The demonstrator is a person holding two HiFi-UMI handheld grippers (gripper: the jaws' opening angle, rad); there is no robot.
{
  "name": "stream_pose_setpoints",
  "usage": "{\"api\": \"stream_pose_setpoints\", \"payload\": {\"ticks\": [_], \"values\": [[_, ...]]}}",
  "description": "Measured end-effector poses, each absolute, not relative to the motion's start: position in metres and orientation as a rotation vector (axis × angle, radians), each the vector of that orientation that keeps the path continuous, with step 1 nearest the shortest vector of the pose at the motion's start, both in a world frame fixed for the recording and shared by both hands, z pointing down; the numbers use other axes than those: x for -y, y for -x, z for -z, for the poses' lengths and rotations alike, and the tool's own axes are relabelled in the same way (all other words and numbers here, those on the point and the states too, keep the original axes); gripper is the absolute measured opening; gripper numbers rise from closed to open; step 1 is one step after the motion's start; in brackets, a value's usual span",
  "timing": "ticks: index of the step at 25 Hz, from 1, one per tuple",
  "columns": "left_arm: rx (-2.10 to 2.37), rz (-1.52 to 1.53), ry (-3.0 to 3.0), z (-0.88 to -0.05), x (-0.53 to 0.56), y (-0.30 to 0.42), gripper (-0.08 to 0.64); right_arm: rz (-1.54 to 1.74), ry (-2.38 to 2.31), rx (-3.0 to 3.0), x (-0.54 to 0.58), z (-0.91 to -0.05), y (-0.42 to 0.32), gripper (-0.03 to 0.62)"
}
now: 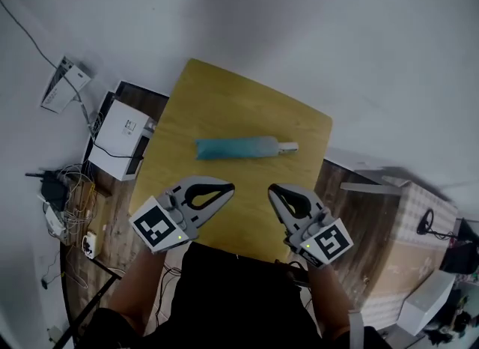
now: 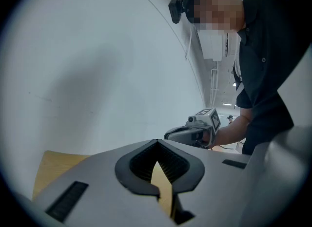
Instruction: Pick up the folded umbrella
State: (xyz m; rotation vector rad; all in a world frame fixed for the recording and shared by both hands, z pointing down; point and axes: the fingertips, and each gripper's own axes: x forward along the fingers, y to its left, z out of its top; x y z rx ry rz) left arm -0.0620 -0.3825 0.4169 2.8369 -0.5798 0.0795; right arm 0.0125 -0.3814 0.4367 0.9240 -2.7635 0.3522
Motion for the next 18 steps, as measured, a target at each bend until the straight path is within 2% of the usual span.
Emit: {"api": "stream_pose_setpoints", "payload": {"ticks": [8,15,18], "values": [[0.536,-0.342,-2.876,-0.480,0.430,0.078,0.012,-0.450,-1.104,2.723,0.435,-0.462,0.001,0.026],[0.436,-0.702,-2.938,-0.527,0.457,0.055,0.017,-0.487,-1.259,2.680,0.453,-0.488,-0.029,0.026],[0.415,-0.818,-2.949,-0.550,0.469,0.039,0.108,-0.524,-1.314,2.649,0.453,-0.509,-0.048,0.026]]}}
